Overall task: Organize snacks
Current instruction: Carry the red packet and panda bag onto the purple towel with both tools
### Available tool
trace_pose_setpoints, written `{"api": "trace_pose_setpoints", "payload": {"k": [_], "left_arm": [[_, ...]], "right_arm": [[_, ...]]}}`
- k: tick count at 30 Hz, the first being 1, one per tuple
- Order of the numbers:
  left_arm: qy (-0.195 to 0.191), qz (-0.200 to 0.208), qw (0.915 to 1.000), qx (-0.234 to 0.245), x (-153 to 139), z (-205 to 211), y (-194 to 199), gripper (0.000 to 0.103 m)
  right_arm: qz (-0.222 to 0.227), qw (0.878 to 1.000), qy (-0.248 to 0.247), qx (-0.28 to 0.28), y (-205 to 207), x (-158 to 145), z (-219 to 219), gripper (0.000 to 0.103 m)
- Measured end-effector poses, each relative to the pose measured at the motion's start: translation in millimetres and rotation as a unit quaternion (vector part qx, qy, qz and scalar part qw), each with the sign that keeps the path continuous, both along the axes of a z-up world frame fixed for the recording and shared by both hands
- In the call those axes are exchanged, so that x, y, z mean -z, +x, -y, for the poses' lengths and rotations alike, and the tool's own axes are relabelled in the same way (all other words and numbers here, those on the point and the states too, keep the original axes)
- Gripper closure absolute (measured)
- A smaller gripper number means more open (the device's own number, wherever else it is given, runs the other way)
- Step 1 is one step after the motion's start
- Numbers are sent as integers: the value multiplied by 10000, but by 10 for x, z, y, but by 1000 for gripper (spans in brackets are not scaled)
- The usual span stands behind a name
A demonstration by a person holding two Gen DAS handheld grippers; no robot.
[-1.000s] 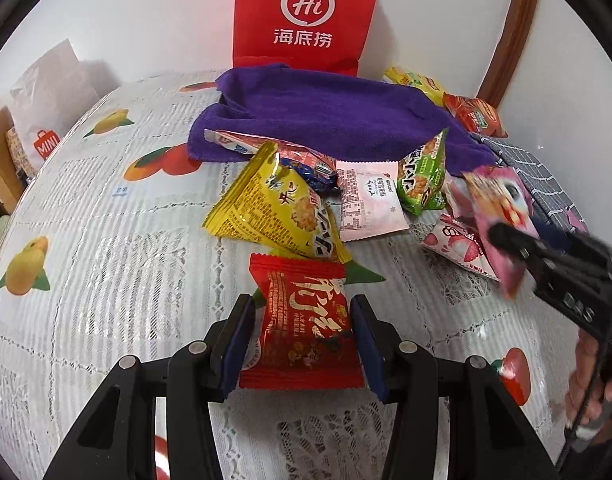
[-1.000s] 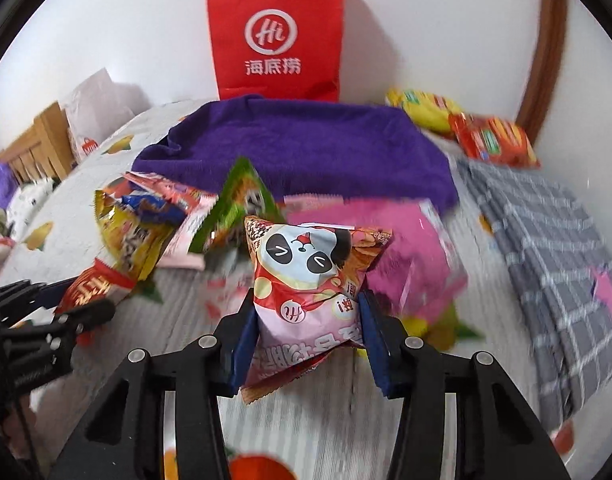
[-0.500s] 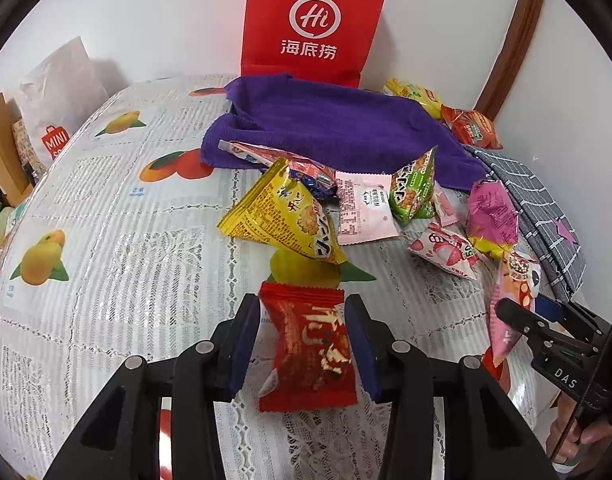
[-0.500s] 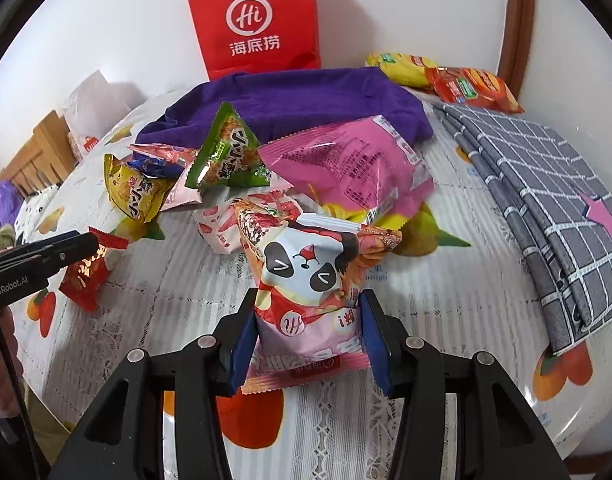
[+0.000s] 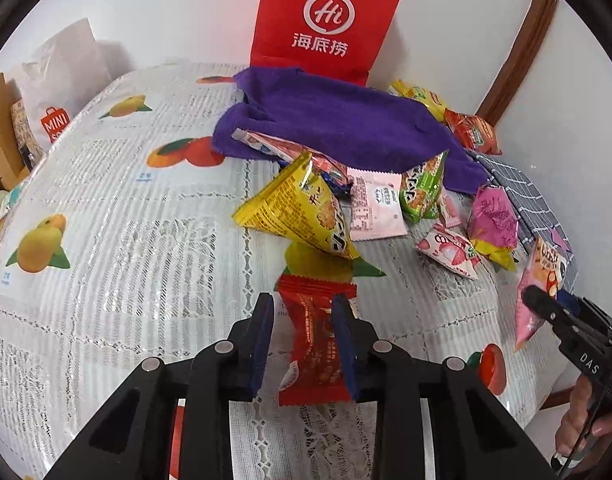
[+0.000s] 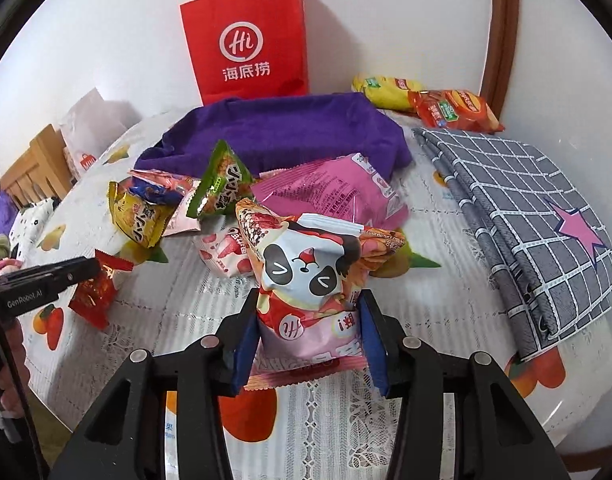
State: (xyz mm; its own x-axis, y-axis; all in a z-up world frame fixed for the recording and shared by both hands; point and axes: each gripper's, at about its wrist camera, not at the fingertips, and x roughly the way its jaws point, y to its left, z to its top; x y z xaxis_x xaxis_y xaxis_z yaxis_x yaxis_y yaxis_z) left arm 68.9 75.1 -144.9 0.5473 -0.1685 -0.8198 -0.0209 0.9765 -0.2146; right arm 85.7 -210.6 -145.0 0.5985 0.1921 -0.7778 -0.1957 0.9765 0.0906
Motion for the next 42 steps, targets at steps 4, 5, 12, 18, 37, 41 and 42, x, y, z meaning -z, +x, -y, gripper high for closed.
{"api": "trace_pose_setpoints", "payload": {"k": [4,5,12,18,37,41,42], "left_arm": [[-118,-100,9998,93,50,41,14,72],[-118,-127,9998,134,69,71,18,63],[498,-116,9986,167,190,301,32,48],[1040,-109,9945,115,180,375,72,64],[724,523,9959,-148,-521,109,521,64],[915,680,9932,-253,-620,97,739,64],[974,707,9924,-274,-638,99,806,64]], "right_arm": [[-118,9999,78,13,0,64,9,57],[-130,9999,85,5,-7,81,12,57],[-67,10000,59,36,-38,61,58,57],[129,9997,211,-29,-54,-86,73,57],[689,9968,391,-76,688,-608,26,57],[821,9959,387,-67,935,-729,10,57],[845,9956,399,-70,1013,-755,11,57]]}}
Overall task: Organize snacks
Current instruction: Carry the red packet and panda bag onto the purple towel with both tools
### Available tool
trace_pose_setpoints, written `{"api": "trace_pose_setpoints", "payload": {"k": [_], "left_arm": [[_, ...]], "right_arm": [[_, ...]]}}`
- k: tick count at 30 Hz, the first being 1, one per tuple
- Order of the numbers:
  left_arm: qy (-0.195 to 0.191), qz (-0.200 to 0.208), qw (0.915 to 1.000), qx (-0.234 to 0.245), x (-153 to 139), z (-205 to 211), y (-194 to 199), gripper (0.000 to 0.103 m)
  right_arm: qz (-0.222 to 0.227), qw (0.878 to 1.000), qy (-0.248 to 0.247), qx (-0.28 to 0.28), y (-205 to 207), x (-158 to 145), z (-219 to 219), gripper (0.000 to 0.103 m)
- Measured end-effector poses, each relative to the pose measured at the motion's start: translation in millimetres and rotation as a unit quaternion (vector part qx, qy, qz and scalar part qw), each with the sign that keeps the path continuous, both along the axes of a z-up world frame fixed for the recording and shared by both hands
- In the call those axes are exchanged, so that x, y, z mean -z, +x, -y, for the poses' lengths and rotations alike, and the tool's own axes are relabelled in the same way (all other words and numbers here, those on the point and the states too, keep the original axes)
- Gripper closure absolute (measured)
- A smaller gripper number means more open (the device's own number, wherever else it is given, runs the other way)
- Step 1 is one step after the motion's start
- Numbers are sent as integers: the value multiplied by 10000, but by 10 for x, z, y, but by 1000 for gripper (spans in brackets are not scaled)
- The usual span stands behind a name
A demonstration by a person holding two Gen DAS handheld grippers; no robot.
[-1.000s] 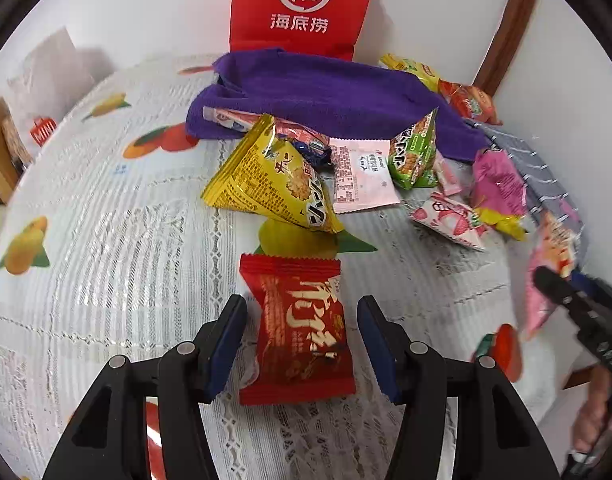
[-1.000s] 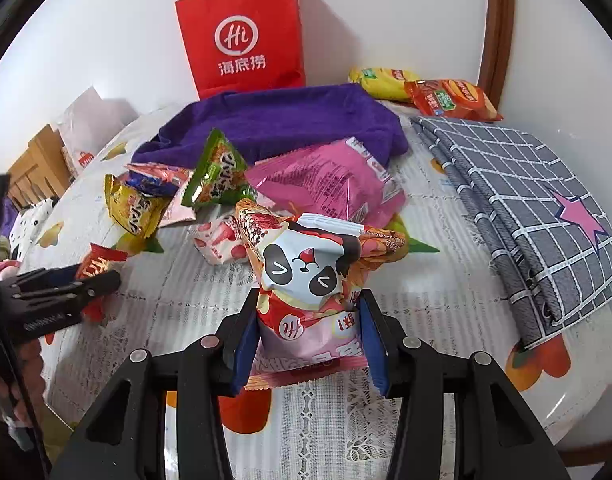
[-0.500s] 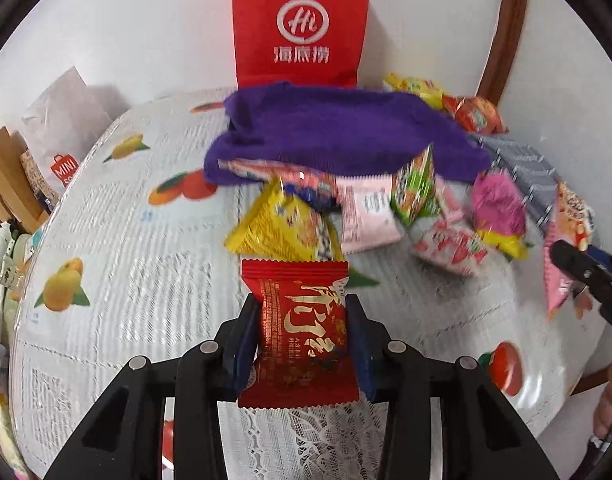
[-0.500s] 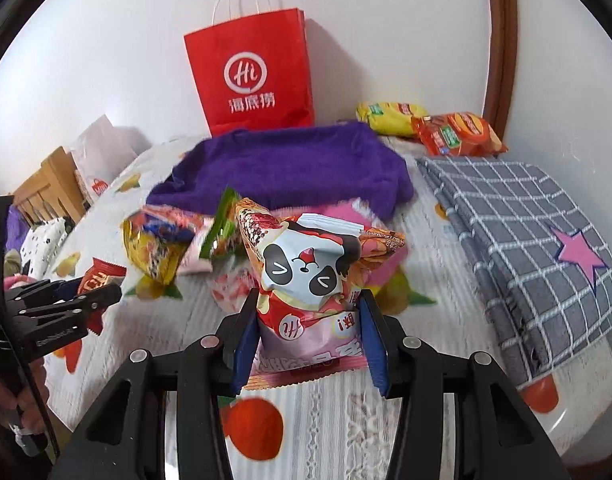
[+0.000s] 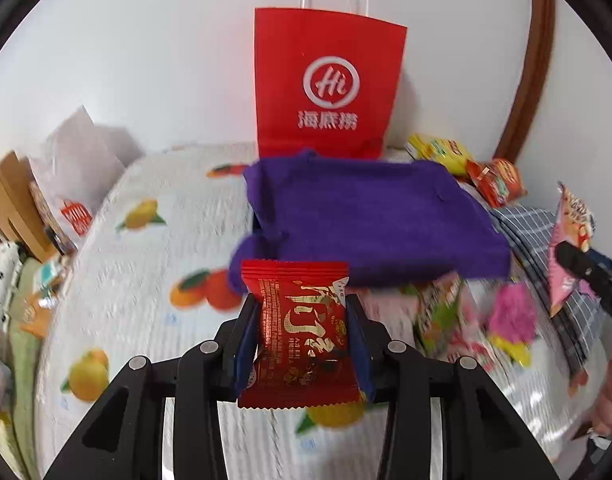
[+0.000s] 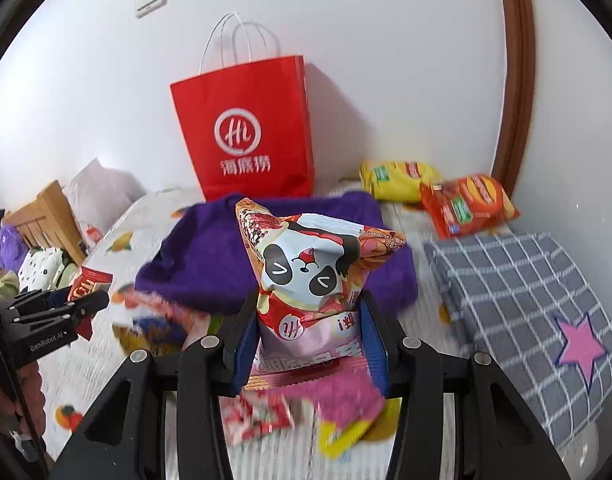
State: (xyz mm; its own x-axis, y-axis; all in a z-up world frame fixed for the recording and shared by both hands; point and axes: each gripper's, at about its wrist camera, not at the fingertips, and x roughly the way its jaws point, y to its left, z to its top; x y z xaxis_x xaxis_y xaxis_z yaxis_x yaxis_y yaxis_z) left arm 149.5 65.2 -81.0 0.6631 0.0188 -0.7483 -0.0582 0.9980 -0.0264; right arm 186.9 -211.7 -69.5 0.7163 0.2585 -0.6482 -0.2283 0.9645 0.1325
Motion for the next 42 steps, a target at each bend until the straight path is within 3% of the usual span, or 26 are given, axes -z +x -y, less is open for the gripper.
{"api": "trace_pose_setpoints", "payload": {"k": [22,26,35,42], "left_arm": [[-62,160,9998,-90,-247,-6,1324,64],[-137,179,9997,-45,-210,42,1537,64],[-210,-96,9997,-25,170,-20,1834,64],[-247,-458,9985,-175,363,-163,1985,64]], "right_arm": [[51,9996,132,-246,1329,-184,-202,57],[-96,9996,139,-228,1527,-16,-209,57],[-678,9973,236,-134,1746,627,-111,57],[-877,9956,277,-160,1752,758,-71,57]]}}
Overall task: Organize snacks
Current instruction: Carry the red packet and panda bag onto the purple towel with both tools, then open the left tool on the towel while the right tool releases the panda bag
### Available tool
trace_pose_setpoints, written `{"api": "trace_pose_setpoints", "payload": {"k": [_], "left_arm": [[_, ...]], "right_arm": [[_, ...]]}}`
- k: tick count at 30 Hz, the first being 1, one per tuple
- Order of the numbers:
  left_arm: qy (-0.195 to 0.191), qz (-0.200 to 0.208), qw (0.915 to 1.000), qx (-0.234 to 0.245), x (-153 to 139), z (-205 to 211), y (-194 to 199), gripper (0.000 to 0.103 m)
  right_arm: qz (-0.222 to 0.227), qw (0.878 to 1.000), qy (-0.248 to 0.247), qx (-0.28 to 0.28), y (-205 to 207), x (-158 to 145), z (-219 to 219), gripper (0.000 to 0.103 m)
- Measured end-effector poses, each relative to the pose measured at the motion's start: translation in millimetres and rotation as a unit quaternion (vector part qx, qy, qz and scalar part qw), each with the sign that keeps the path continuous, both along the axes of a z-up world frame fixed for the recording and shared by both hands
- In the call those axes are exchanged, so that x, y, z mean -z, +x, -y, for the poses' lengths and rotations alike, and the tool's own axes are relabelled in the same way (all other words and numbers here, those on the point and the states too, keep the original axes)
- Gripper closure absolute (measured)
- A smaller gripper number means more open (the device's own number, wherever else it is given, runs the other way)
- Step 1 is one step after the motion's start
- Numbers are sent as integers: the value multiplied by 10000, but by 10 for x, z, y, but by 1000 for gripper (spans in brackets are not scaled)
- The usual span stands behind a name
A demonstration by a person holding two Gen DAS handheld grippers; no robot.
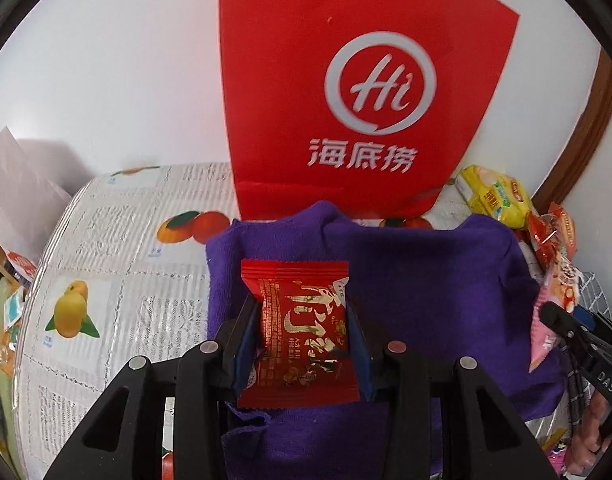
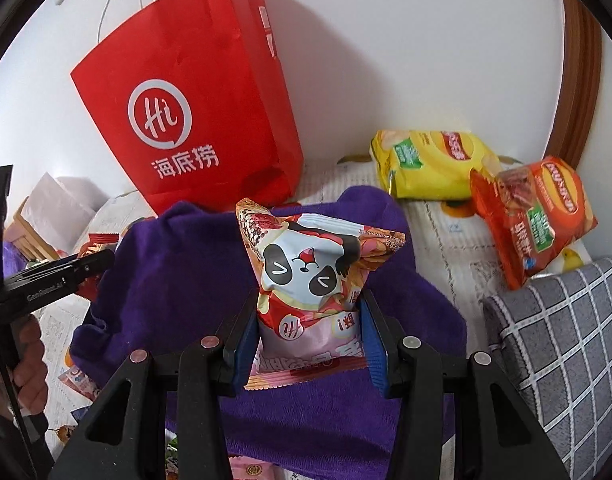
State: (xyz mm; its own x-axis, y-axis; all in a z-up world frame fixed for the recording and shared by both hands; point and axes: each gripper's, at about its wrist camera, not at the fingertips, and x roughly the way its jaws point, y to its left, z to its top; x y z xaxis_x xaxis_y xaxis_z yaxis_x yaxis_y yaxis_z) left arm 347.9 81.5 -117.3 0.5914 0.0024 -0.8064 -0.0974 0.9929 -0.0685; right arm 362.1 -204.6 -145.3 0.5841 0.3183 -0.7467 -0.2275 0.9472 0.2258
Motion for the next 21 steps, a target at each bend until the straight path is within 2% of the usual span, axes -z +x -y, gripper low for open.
{"api": "trace_pose_setpoints", "payload": {"k": [6,11,21], "left_arm": [[12,-40,10000,-6,58,-11,9,64],[-163,-196,9997,-5,183,-36,48,64],[-306,-296,9991,-4,255,-67,75,64]], "right_arm": [[-207,9997,155,-7,23,70,60,57],[-496,9987,29,-89,52,147,60,57],[-661,9977,-3,-140,77,230,67,57]]}}
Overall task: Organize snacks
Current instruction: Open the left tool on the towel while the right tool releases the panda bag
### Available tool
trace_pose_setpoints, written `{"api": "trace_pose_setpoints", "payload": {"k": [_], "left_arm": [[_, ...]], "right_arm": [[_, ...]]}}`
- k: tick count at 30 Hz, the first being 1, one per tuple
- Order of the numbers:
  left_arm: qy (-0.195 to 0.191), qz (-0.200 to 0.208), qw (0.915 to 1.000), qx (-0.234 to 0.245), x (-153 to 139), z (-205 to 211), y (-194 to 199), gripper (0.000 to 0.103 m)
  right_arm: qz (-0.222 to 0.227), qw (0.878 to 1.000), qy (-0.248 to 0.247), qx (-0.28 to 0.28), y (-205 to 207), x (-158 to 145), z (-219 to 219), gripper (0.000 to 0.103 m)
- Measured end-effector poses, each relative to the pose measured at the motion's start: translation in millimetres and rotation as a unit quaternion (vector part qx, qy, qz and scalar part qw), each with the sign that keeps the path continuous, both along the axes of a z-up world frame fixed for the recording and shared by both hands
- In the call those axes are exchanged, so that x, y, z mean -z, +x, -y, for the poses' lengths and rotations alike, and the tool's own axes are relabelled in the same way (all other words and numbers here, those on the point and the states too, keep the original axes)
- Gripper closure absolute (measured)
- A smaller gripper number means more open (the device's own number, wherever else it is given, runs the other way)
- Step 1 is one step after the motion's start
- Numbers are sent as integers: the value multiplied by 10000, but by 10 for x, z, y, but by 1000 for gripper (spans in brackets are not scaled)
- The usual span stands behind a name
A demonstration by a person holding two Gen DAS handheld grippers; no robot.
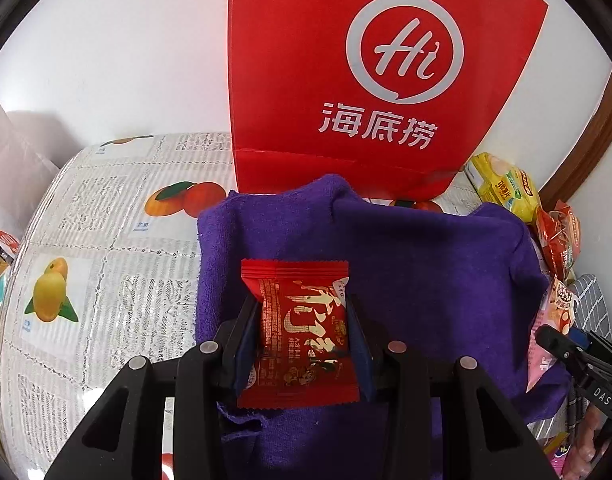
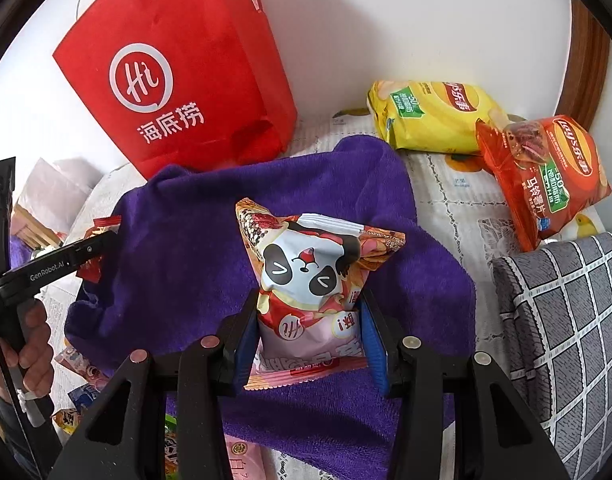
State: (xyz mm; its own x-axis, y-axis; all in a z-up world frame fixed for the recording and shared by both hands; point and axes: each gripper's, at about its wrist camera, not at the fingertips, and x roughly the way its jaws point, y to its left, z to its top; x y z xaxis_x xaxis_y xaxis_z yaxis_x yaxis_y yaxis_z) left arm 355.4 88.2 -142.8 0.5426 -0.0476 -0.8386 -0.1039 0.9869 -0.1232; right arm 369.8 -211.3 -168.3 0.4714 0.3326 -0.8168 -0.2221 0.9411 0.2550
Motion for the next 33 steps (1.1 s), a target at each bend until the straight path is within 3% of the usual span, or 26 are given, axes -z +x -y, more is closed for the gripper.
{"api": "trace_pose_setpoints", "payload": {"k": [10,17,24,28,33], "left_arm": [[-141,-91,9999,34,41,-7,38,63],[-173,-81,9998,90,43,9,45,63],[-92,-14,9998,169,-13,56,37,63],[-17,67,9999,125,-54,54,22,50],[-49,72,9999,77,-99,36,-4,48]], "right_arm": [[-129,9998,-108,-57,29,10,-44,51],[176,9995,185,-182,-61,-141,-49,48],[643,9968,469,100,-164,-331,38,48],[830,9959,319,185,-230,-446,24,48],[944,9949,284,208,-427,-542,37,48]]}}
